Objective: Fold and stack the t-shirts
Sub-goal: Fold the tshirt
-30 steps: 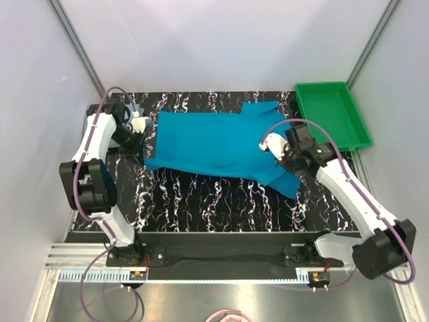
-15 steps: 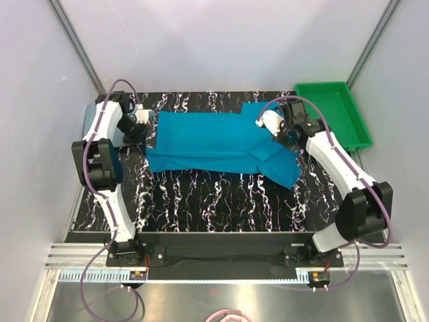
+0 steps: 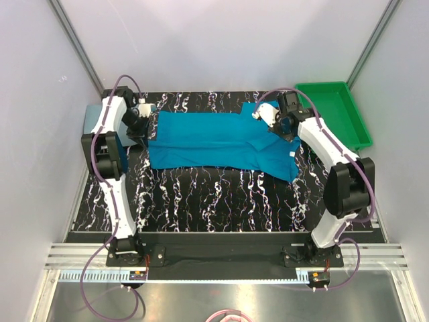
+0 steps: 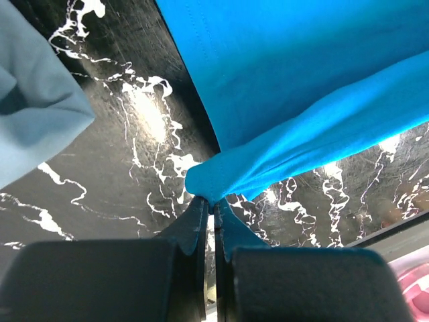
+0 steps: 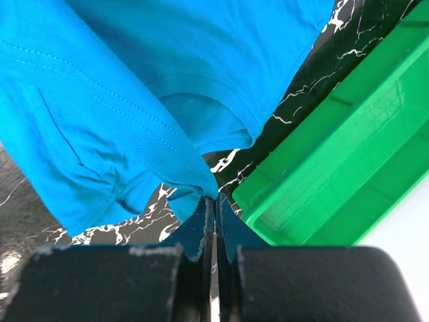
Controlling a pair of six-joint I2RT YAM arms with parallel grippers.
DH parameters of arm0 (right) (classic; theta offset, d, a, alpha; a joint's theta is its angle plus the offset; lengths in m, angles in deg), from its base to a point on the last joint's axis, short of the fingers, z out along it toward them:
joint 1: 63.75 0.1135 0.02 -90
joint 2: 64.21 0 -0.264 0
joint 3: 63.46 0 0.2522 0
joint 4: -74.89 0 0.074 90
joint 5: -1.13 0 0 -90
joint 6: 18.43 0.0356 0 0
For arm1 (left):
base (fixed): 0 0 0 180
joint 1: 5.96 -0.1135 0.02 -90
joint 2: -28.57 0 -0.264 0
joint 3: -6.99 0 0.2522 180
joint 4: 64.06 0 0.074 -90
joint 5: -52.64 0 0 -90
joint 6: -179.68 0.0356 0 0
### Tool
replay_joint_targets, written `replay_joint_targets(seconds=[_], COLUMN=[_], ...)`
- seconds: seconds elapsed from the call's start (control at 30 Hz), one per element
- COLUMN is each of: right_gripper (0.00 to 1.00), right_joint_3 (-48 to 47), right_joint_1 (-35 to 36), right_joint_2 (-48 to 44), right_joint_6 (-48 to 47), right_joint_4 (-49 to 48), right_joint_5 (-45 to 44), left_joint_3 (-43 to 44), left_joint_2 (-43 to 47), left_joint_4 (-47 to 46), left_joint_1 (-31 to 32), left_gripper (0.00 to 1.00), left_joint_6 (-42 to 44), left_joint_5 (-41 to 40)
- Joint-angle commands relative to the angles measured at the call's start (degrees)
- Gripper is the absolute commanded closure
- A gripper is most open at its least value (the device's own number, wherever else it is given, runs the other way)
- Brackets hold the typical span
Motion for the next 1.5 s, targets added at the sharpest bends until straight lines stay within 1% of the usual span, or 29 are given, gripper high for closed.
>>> replay_joint_targets(seconds=[0.0, 0.17, 0.43, 0.73, 1.13, 1.17, 1.2, 1.23, 1.27, 1.3, 1.33, 1.4, 1.43, 1.47], right_gripper=[1.00, 1.00, 1.00, 1.00, 1.00, 1.00, 0.99, 0.96, 0.90, 0.79, 0.68, 0.57, 0.53, 0.46], right_joint_3=[-3.4, -3.5, -3.8, -1.9, -1.8, -2.2, -2.8, -3.8, -4.5, -5.1, -6.0, -6.0, -5.5, -5.1], right_joint_1=[-0.7, -1.1, -1.2, -1.7, -2.7, -2.7, -2.7, -2.7, -2.7, -2.7, -2.7, -2.7, -2.7, -2.7], right_joint_2=[0.6, 3.2, 6.2, 5.0, 8.4, 9.1, 10.8, 11.7, 12.5, 13.6, 13.8, 12.1, 11.0, 8.7], right_joint_6=[-2.1, -2.2, -1.7, -1.8, -1.4, -1.3, -0.3, 0.1, 0.5, 1.5, 2.1, 3.8, 4.4, 5.1], right_joint_4=[-0.6, -1.6, -2.4, -3.3, -6.3, -6.7, -7.1, -7.4, -7.6, -7.7, -7.7, -8.7, -9.2, -9.9], right_joint_5=[1.2, 1.1, 1.0, 0.5, -0.4, -0.3, -0.5, -1.4, -1.7, -2.3, -3.0, -3.1, -3.1, -3.1], left_joint_3=[2.9, 3.9, 6.8, 9.0, 13.3, 13.5, 14.0, 14.0, 14.0, 14.0, 14.0, 13.9, 13.8, 14.0], left_joint_2=[-1.1, -3.0, -5.9, -5.6, -11.6, -12.1, -12.3, -12.3, -12.3, -11.1, -10.4, -6.8, -5.5, -4.1], left_joint_4=[10.9, 9.6, 8.9, 7.1, 5.1, 4.9, 4.7, 4.5, 4.1, 3.9, 3.9, 3.1, 2.7, 2.1], left_joint_1=[0.1, 0.3, 2.9, 5.3, 6.0, 5.9, 6.0, 6.0, 6.0, 7.2, 7.4, 7.5, 7.7, 7.7], left_gripper=[1.00, 1.00, 1.00, 1.00, 1.00, 0.97, 0.90, 0.69, 0.58, 0.47, 0.41, 0.30, 0.27, 0.22], left_joint_6=[-0.4, -1.5, -1.8, -2.7, -3.9, -4.1, -4.4, -4.7, -4.9, -5.6, -5.6, -5.7, -5.7, -5.8], left_joint_5=[-0.1, 0.4, 0.3, -0.3, -4.7, -5.4, -5.6, -5.9, -6.5, -6.8, -6.8, -7.3, -7.6, -8.7])
